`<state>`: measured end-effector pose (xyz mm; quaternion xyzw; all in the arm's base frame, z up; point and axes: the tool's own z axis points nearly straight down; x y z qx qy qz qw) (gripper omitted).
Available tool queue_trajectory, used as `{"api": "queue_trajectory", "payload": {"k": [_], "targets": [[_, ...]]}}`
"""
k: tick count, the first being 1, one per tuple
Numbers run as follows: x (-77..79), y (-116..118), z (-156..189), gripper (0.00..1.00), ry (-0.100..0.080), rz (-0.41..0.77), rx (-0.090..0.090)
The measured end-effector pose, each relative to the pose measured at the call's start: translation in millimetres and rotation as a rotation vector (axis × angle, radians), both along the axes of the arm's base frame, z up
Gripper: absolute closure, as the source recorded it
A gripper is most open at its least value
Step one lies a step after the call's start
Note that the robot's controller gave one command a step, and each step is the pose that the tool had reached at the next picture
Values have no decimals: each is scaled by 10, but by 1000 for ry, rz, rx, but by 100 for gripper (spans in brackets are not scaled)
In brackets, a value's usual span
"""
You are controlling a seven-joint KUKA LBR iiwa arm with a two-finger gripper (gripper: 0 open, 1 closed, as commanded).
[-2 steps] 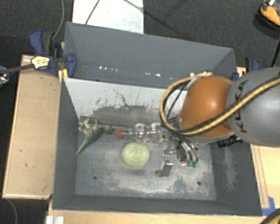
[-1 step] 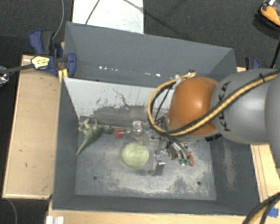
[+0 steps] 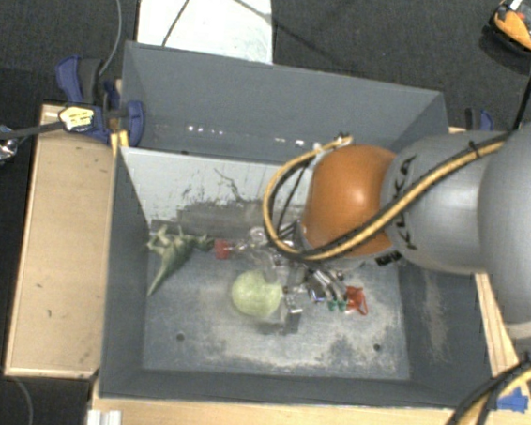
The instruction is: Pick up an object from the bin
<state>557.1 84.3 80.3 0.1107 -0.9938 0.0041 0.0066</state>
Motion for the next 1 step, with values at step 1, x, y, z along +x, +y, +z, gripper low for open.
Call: {"api": "queue_trajectory", "payload": {"k": [1], "targets": [[134, 387, -67, 100, -22, 230, 12]]}}
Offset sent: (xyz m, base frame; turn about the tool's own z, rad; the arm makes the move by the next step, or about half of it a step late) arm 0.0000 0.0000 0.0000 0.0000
